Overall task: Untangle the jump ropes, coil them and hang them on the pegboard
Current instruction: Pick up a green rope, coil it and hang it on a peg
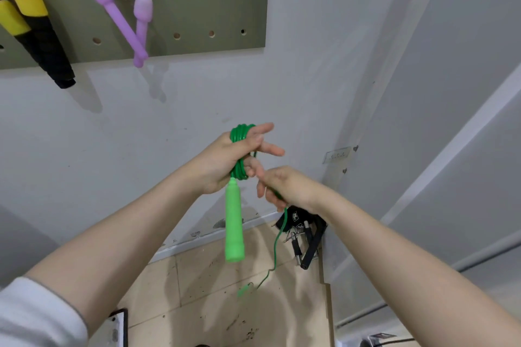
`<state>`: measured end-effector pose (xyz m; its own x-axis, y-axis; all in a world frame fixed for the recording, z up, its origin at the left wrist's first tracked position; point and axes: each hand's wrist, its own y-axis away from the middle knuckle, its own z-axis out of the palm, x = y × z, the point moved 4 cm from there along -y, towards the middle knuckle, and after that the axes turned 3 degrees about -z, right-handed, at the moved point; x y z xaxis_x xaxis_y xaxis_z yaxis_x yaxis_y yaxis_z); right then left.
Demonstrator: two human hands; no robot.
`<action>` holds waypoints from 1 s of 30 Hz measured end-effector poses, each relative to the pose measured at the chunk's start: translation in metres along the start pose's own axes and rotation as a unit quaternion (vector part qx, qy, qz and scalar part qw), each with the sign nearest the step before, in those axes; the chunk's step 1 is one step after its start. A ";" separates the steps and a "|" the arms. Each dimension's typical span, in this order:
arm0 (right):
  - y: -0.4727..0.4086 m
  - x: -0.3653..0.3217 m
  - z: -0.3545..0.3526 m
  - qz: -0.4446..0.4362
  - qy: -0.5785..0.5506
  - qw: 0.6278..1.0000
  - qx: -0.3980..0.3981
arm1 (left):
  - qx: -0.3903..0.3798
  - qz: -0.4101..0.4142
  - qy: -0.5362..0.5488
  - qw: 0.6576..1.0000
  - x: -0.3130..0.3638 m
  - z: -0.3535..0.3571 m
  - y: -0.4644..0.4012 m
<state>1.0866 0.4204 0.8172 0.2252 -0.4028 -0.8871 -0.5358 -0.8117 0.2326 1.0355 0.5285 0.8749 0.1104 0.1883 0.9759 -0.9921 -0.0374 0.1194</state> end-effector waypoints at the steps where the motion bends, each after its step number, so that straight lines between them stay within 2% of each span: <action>1: 0.002 0.000 0.005 0.007 0.049 0.998 -0.026 | 0.035 -0.006 0.022 0.999 -0.004 -0.010 -0.004; 4: 0.015 -0.012 0.015 0.056 0.150 0.977 -0.142 | 0.105 -0.024 0.057 0.993 -0.019 -0.031 -0.010; 6: 0.026 -0.026 0.016 0.080 0.220 0.947 -0.222 | 0.154 -0.027 0.064 0.986 -0.028 -0.038 -0.012; 8: 0.036 -0.040 0.014 0.071 0.259 0.923 -0.274 | 0.162 -0.038 0.092 0.982 -0.036 -0.036 -0.012; 10: 0.040 -0.056 0.010 0.013 0.245 0.935 -0.256 | 0.145 -0.057 0.050 0.986 -0.043 -0.029 -0.010; 12: 0.038 -0.075 -0.005 -0.070 0.203 0.965 -0.152 | 0.117 -0.071 -0.040 0.990 -0.048 -0.020 -0.003; 14: 0.032 -0.087 -0.029 -0.129 0.132 0.983 -0.013 | 0.066 -0.088 -0.069 0.992 -0.047 -0.007 0.003; 16: 0.025 -0.088 -0.049 -0.148 0.072 0.983 0.087 | -0.012 -0.123 0.012 0.992 -0.039 0.006 0.007; 17: 0.022 -0.084 -0.054 -0.143 0.040 0.983 0.112 | -0.067 -0.132 0.062 0.987 -0.035 0.013 0.009; 19: 0.016 -0.067 -0.056 -0.113 -0.012 0.986 0.122 | -0.196 -0.118 0.147 0.962 -0.028 0.022 0.015; 21: 0.010 -0.046 -0.047 -0.076 -0.024 0.992 0.097 | -0.339 -0.075 0.229 0.909 -0.016 0.026 0.022; 22: 0.009 -0.036 -0.038 -0.060 -0.013 0.995 0.078 | -0.371 -0.065 0.277 0.884 -0.011 0.026 0.025; 23: 0.009 -0.028 -0.028 -0.045 0.000 0.997 0.059 | -0.361 -0.055 0.306 0.879 -0.008 0.023 0.024; 24: 0.009 -0.022 -0.017 -0.027 0.016 0.999 0.040 | -0.324 -0.046 0.305 0.894 -0.003 0.021 0.021; 25: 0.011 -0.017 -0.008 -0.008 0.034 0.999 0.016 | -0.251 -0.039 0.282 0.925 0.000 0.015 0.016; 26: 0.013 -0.015 0.001 0.011 0.058 0.998 -0.018 | -0.144 -0.023 0.248 0.958 0.001 0.006 0.010; 27: 0.017 -0.015 0.009 0.027 0.081 0.995 -0.058 | -0.049 -0.009 0.220 0.974 -0.001 -0.004 0.005; 28: 0.020 -0.017 0.015 0.036 0.101 0.990 -0.091 | 0.016 -0.002 0.205 0.979 -0.005 -0.013 0.000; 30: 0.026 -0.026 0.020 0.029 0.142 0.983 -0.111 | 0.088 -0.006 0.157 0.984 -0.013 -0.026 -0.006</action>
<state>1.0509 0.4184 0.8380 0.4348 -0.5274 -0.7300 -0.3709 -0.8435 0.3885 1.0385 0.5523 0.8565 0.0707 0.4830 0.8728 -0.9621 -0.1979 0.1875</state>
